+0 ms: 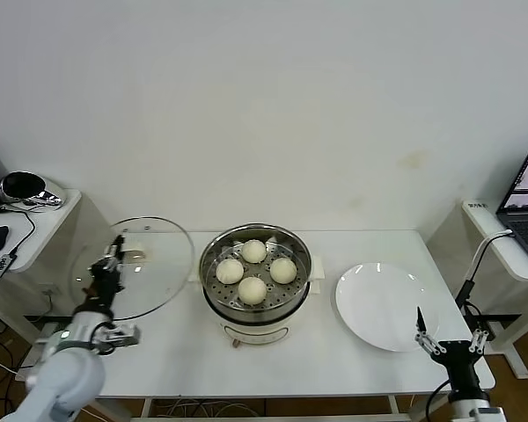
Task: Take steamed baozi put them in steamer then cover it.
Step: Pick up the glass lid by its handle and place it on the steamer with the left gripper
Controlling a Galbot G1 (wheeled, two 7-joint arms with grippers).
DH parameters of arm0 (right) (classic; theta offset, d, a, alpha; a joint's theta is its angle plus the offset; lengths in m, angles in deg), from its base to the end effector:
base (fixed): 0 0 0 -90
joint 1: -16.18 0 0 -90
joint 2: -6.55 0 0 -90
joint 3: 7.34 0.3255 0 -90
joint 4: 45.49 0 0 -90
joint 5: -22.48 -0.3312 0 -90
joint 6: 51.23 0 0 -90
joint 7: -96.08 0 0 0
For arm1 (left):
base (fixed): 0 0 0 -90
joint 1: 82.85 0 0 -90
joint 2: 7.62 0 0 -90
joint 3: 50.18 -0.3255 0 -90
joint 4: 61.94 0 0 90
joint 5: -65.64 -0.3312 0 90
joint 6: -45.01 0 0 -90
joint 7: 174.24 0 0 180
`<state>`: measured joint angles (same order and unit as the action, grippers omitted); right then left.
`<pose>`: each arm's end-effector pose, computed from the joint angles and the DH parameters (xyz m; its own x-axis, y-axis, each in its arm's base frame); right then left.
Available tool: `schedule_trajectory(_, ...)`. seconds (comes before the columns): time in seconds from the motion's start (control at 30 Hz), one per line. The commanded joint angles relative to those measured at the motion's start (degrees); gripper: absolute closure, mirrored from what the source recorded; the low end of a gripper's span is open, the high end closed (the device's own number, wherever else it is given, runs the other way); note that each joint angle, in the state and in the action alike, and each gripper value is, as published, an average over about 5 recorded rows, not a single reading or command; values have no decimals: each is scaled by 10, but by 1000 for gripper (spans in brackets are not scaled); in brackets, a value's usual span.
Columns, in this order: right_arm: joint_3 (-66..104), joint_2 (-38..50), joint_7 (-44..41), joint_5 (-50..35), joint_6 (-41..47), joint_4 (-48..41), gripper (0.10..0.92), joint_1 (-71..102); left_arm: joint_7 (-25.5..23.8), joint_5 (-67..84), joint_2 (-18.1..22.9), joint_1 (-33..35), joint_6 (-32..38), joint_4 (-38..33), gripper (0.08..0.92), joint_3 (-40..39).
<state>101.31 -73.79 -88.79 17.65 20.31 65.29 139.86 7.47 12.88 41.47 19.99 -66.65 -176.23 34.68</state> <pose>0.1397 -0.1325 -0.3195 -0.9876 0.0817 -0.1337 0.1125 0.9638 -0.2418 0.2574 0.1035 -0.2235 -0.9959 -0.0406 -0.0809 -0.0811 0.0013 0.9967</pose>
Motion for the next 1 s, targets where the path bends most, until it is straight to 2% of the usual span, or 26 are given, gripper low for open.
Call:
schedule_trajectory(0.03,-14,-39,10,87,3,0,203,-9,-111,-47,1,-207,-155,-28,862,-261)
schedule_trajectory(0.17,-16,-50,16,107,7,-1,203,-16,-158,-104,56,-257,-174,-11,862,-313)
schedule_trajectory(0.3,-19,-52,18,116,10,-2,203,-20,-187,-165,117,-275,-183,19,862,-341)
schedule_trajectory(0.53,-17,-48,17,115,9,-9,203,-25,-195,-218,212,-284,-186,75,862,-354)
schedule_trajectory(0.73,-15,-45,17,113,5,-15,203,-26,-188,-227,251,-280,-184,111,862,-355)
schedule_trajectory(1.0,-15,-44,16,112,2,-21,203,-25,-185,-226,264,-271,-183,121,862,-353)
